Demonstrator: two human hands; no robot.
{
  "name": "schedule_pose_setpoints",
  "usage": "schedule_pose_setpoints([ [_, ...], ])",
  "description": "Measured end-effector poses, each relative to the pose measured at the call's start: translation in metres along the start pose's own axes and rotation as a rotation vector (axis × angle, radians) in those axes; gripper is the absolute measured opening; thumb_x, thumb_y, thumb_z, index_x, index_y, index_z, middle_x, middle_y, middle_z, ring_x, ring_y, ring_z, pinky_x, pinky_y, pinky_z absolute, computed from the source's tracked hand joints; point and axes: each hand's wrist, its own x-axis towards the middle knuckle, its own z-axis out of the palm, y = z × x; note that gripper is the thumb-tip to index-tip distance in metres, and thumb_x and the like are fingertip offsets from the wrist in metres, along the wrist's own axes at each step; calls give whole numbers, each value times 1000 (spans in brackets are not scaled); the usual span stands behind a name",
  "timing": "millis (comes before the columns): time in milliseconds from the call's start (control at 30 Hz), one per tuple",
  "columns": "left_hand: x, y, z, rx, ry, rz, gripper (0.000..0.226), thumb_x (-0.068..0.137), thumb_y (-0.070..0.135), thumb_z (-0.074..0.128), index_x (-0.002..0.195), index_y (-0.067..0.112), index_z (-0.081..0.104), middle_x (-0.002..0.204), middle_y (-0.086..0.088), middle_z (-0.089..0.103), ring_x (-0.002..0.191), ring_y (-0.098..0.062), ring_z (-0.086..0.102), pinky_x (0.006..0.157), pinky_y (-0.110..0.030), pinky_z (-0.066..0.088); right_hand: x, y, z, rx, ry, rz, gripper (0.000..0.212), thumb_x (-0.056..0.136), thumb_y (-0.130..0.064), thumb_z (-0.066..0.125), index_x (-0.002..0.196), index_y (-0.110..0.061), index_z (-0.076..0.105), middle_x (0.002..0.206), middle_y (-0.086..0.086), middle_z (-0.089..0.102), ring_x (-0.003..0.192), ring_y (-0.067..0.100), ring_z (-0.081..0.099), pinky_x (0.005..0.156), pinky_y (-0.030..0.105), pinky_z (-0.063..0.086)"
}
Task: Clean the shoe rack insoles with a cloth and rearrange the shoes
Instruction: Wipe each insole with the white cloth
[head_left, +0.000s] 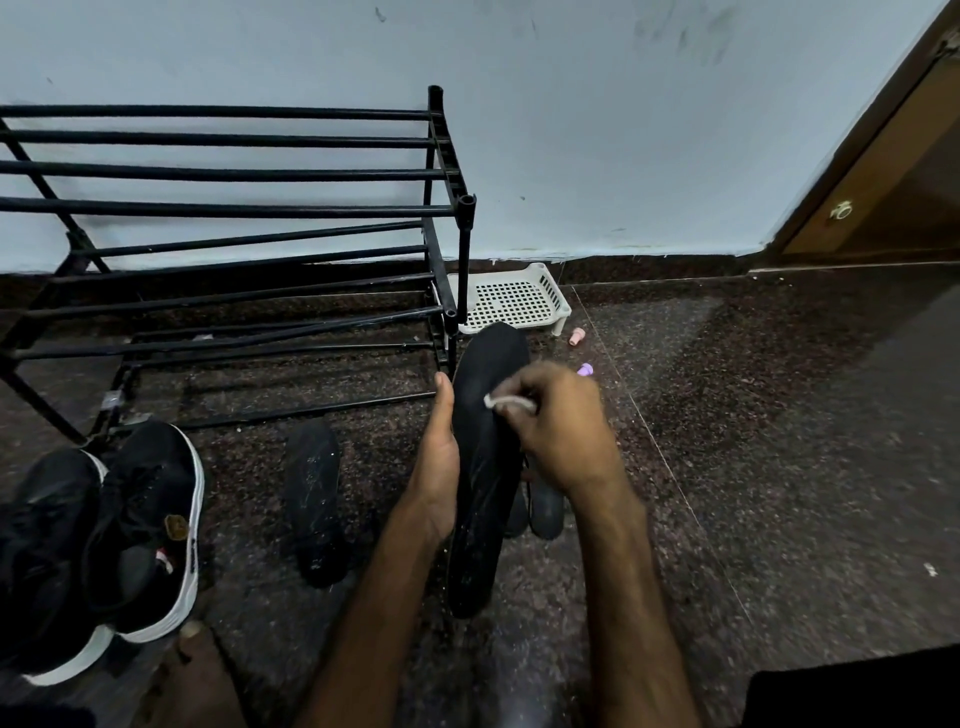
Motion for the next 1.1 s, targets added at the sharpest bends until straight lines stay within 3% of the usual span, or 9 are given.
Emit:
schedule_pose_setpoints([
  [100,-1,5,-1,-25,6,25,80,90,70,33,122,5,67,120,-17,67,108,-27,66,96,-38,51,-10,3,12,24,-105,-57,11,79,-10,75,85,-20,76,87,-5,67,82,11,64,81,35,53],
  [233,-3,6,1,28,-12,-21,80,92,73,29,126,10,65,117,-15,68,106,-28,64,86,-41,55,10,0,8,-3,167,-43,12,85,-6,71,94,-12,75,97,1,67,85,13,62,84,30,54],
  [333,-1,5,0,81,-15,-35,83,88,75,33,132,10,59,114,-14,69,93,-26,69,65,-41,59,18,5,-6,-16,291,-17,13,85,-4,70,95,-10,74,99,3,66,89,15,62,86,31,53],
  [500,-5,6,6,6,41,8,84,92,72,29,125,4,64,123,-19,66,109,-29,66,95,-41,53,-5,11,-6,2,-125,-20,12,79,-5,75,82,-16,75,86,-4,67,80,10,63,75,19,47],
  [600,-6,7,7,29,44,-18,83,93,71,23,118,5,66,112,-18,71,95,-28,72,73,-40,61,-7,16,-3,46,-123,16,13,79,-3,74,80,-16,76,83,-5,69,72,6,64,65,11,46],
  [733,-3,12,2,66,6,-68,84,92,73,17,116,8,65,100,-15,74,78,-27,74,47,-39,58,3,17,-1,-40,168,-30,13,80,-2,72,86,-13,74,90,-2,67,82,10,62,80,20,48],
  [900,0,11,-8,63,2,-62,88,88,78,25,115,7,70,106,-20,71,77,-31,70,48,-39,56,-5,19,-4,20,-185,30,16,77,-2,75,79,-17,76,85,-6,70,76,4,65,71,18,51],
  [1000,1,9,-6,81,-23,-95,79,91,72,31,114,8,71,105,-18,71,75,-32,70,46,-39,56,3,16,-5,-22,102,-18,12,80,-3,73,85,-12,76,88,-2,69,78,8,63,73,10,47],
  [1100,1,6,-2,157,-45,-138,70,93,69,39,116,12,71,104,-16,68,82,-32,65,58,-42,55,18,6,-4,-58,343,-32,12,84,-3,69,93,-9,75,96,3,67,86,15,62,83,26,51],
])
